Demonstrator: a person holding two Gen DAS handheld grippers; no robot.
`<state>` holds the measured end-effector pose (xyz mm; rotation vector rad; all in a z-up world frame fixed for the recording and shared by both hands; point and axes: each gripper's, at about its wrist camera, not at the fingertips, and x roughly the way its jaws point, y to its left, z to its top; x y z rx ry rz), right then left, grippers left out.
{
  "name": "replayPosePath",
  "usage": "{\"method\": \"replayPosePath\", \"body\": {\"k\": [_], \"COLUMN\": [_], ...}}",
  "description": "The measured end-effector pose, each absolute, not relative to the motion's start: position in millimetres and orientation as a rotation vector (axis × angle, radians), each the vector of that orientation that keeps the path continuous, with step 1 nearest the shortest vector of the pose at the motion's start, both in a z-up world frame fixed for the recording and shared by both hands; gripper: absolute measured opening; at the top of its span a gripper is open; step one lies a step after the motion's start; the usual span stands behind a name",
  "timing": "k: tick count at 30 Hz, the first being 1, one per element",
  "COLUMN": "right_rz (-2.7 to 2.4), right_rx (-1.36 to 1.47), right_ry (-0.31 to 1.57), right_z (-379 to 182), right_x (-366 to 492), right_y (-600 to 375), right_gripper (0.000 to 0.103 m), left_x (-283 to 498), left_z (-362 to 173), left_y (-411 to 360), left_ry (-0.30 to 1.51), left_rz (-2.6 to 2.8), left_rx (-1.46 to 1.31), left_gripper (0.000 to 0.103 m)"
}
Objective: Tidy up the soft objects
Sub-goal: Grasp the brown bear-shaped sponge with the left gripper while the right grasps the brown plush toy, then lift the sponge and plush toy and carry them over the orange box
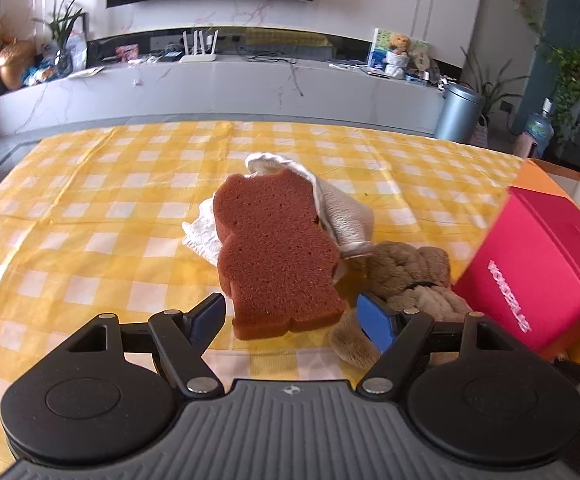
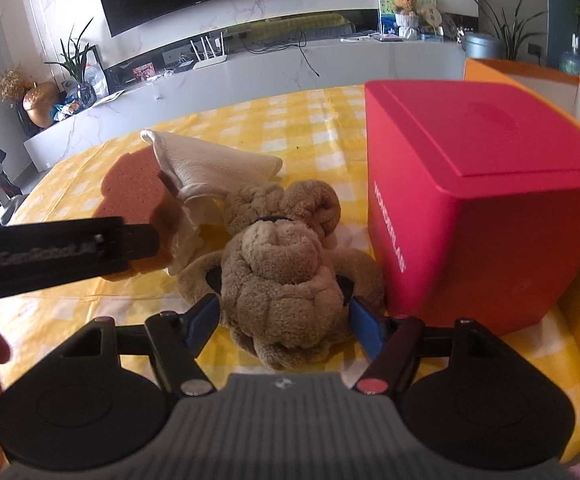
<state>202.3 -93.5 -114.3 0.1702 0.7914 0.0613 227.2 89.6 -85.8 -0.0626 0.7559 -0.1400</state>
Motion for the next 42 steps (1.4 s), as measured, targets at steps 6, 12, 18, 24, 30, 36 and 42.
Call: {"method": "replayPosePath", "body": {"k": [6, 12, 18, 24, 30, 36, 42], "right_rz": [0.085, 0.113, 0.150, 0.192, 0.233, 0.269, 0.314], "right_rx": [0.197, 0.195, 0.180, 0.166, 0.135, 0.132, 0.154], "right_ry": [0.789, 0.780, 0.773, 0.776, 0.815, 0.784, 0.773], "right_z": [-120.3, -122.2, -118.8, -106.8, -98.6, -75.6, -55.0], "right_x": [206.1, 205.1, 201.2, 189.4, 168.9, 148.0, 120.1], "right_y": [-97.1, -100.8, -105.8, -109.6, -107.2, -112.7, -131.8], "right_gripper": [0.071, 0.055, 0.040, 0.037, 0.037, 0.037, 0.036], "left_x": [235.2, 233.8, 224.9, 206.2, 172.9, 139.0, 100.6], "left_z": [-98.2, -100.2, -90.4, -76.2, -64.6, -47.6, -28.6], "left_y": [91.7, 94.1, 96.2, 102.9, 103.2, 104.5, 99.4], "left_ry": [0.762, 0.763, 0.759, 0.845, 0.910, 0.936, 0.902], "left_rz": [-0.120, -0.131, -0.127, -0.116, -0.109, -0.116, -0.116], "left_rx": [-0.092, -0.096, -0.088, -0.121, -0.167, -0.249, -0.234], "left_gripper": [0.085, 0.068, 0.062, 0.061, 0.061, 0.061, 0.061]}}
